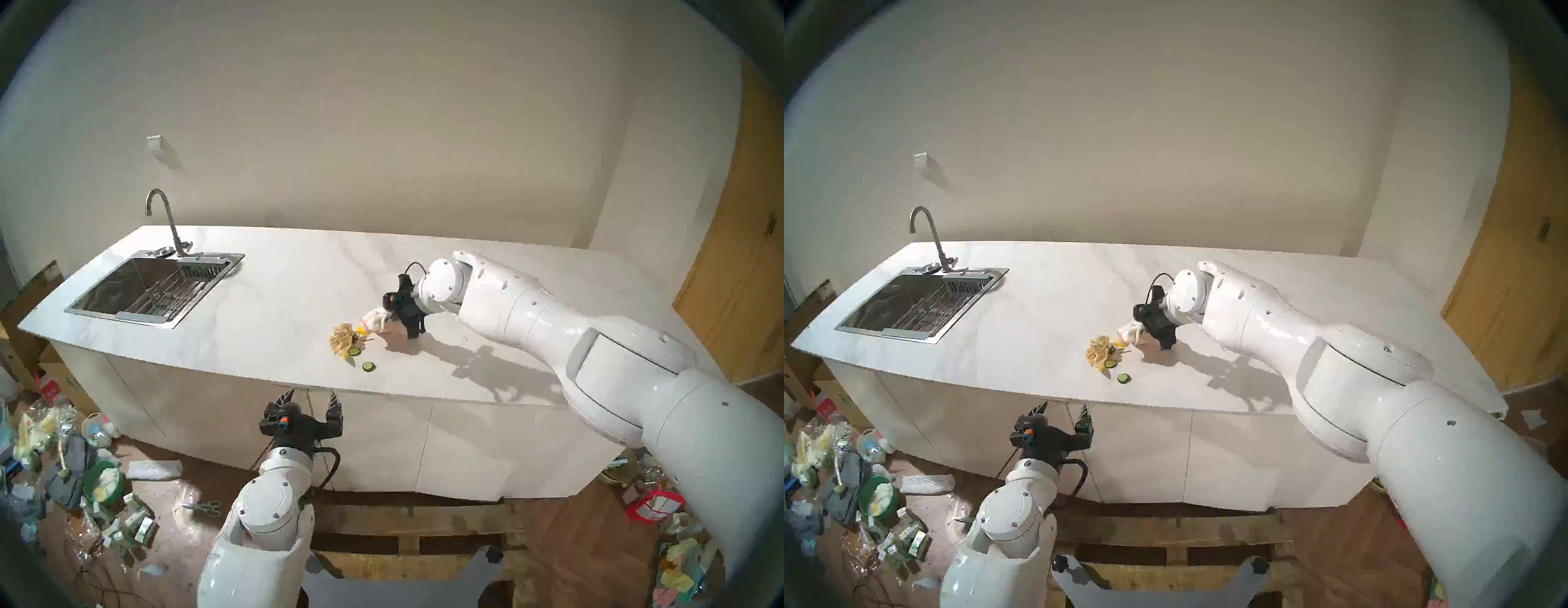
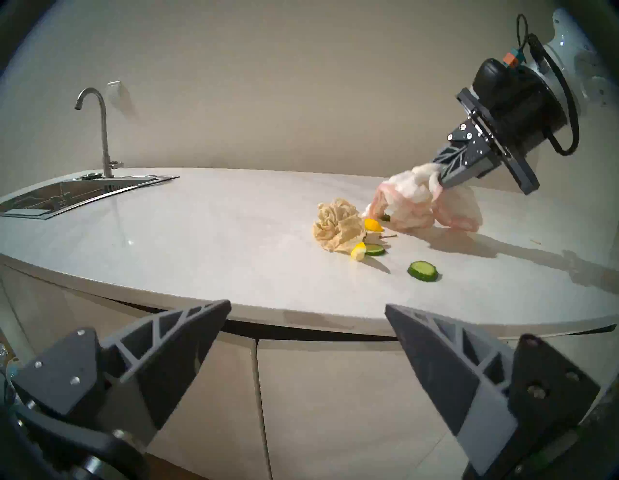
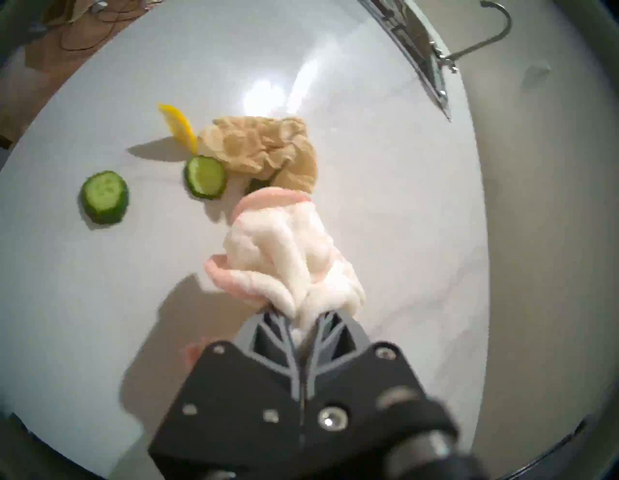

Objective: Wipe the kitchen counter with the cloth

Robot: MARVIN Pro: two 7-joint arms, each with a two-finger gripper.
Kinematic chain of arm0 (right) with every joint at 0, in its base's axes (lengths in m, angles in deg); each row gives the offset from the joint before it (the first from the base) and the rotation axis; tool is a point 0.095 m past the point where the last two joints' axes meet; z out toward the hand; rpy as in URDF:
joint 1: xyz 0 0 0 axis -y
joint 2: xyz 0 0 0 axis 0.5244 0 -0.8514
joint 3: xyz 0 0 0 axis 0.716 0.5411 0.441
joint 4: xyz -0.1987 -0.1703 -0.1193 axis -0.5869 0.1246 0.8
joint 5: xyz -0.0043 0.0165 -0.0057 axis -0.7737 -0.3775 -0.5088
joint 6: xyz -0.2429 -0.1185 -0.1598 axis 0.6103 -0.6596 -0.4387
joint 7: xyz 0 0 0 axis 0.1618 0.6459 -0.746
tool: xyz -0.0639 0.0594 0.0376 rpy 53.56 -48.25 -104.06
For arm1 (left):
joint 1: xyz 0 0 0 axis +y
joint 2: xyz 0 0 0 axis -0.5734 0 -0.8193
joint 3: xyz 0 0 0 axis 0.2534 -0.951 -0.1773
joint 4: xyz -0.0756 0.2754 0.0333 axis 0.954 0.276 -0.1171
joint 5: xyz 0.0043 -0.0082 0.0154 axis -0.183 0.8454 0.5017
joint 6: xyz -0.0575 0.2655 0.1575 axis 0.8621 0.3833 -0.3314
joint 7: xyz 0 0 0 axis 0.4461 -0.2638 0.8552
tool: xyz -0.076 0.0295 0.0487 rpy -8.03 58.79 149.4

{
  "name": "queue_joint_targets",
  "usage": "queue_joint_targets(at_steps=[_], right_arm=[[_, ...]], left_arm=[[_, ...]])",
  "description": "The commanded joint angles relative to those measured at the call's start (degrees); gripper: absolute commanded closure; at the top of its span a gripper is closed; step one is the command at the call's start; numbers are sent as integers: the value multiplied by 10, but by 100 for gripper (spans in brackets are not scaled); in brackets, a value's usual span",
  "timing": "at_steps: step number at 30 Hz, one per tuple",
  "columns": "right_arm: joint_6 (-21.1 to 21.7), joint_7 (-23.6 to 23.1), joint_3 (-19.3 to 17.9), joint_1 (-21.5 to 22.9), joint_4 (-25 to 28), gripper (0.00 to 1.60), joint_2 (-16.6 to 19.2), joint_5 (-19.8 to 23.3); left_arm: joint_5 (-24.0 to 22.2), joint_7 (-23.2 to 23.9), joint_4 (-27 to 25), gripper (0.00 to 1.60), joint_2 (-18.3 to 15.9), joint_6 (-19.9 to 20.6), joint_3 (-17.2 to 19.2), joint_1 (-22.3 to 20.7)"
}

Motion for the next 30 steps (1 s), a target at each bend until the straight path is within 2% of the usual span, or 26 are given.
queue_joint_targets(at_steps=[1, 7, 9, 10, 11, 14, 17, 24, 30], right_arm=[[32, 65, -53, 10, 39, 160, 22, 13], [73, 110, -71, -20, 86, 160, 41, -4], [90, 132, -62, -31, 105, 160, 49, -20], [92, 131, -51, -31, 104, 160, 50, -31], [110, 125, -40, -37, 124, 160, 62, -30], [117, 96, -24, -43, 140, 160, 75, -41], [132, 104, -19, -54, 142, 160, 76, -42], [125, 107, -10, -55, 127, 160, 66, -48], [130, 157, -14, -63, 112, 160, 46, -57]], left_arm=[[0, 2, -16, 0, -1, -4, -1, -4], [-1, 3, -18, 0, -1, -4, -1, -2], [-1, 4, -18, 0, -1, -3, -1, -2], [-1, 4, -19, 0, -1, -3, -1, -2], [-1, 4, -19, 0, -2, -3, -1, -1], [-2, 4, -19, 0, -2, -3, -1, -1], [-2, 4, -20, 0, -2, -3, -1, -1], [-2, 4, -20, 0, -2, -2, -1, -1], [-2, 4, -20, 0, -2, -3, -1, -1]])
